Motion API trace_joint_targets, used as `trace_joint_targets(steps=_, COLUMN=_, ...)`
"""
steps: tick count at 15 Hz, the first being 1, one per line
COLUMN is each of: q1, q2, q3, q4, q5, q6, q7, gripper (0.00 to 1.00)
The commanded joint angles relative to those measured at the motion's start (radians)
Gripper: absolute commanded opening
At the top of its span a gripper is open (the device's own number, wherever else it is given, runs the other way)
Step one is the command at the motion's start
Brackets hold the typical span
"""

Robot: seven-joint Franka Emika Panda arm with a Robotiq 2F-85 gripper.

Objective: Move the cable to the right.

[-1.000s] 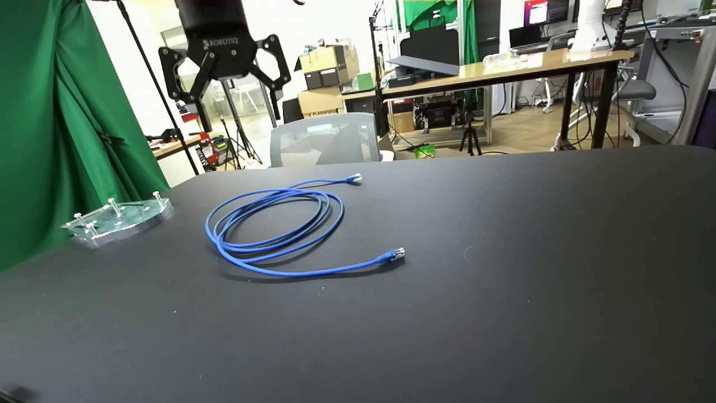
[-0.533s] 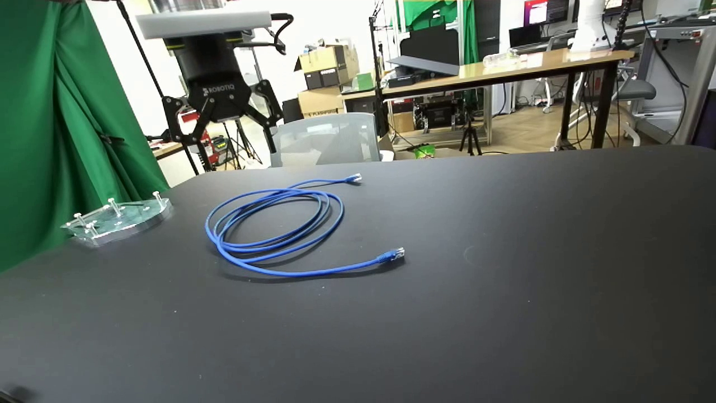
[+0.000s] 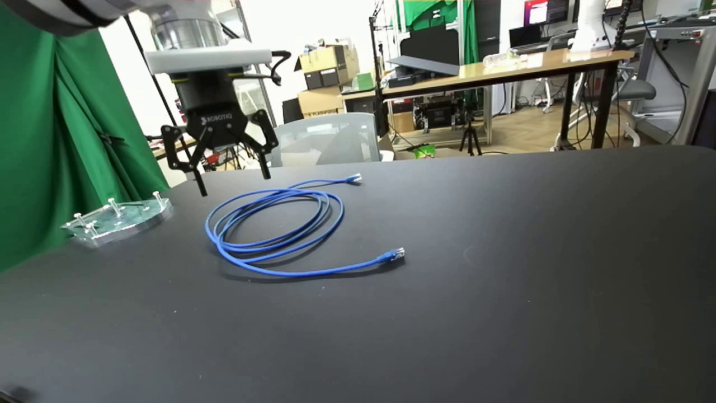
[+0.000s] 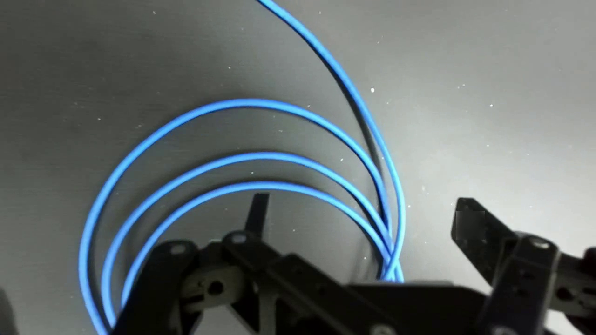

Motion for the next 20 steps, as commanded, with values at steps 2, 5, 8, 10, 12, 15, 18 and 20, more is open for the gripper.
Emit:
trace_joint_targets(steps=2, q1=0.04, q2=0.142, q3=0.013, q4=0.069, q5=-0.104, q6=0.052, q7=0.055, gripper=1.0)
trace_joint_targets(steps=5, q1=0.09, q2=0.212, q3=-0.002, q4=0.1, q5=-0.21, q6=0.098, q7=0.112, gripper=1.0)
trace_joint_targets(steps=8, q1=0.119, q2=0.255, q3=0.003, q4=0.128, q5=-0.272, q6=0.108, q7=0.141, gripper=1.0)
trace_joint_targets(steps=10, q1=0.131, q2=0.268, q3=0.01, q4=0.136, q5=-0.294, q6=0.115, q7=0.146, gripper=0.75)
trace_joint_targets(steps=12, q1=0.137, q2=0.277, q3=0.016, q4=0.142, q5=-0.301, q6=0.12, q7=0.141, gripper=0.68)
trace_joint_targets(steps=15, q1=0.129, q2=0.282, q3=0.033, q4=0.143, q5=-0.284, q6=0.123, q7=0.125, gripper=0.47)
trace_joint_targets(steps=18, q1=0.127, q2=0.278, q3=0.039, q4=0.137, q5=-0.282, q6=0.131, q7=0.122, gripper=0.25)
trace_joint_targets(steps=20, q1=0.124, q2=0.271, q3=0.042, q4=0.131, q5=-0.279, q6=0.138, q7=0.118, gripper=0.12)
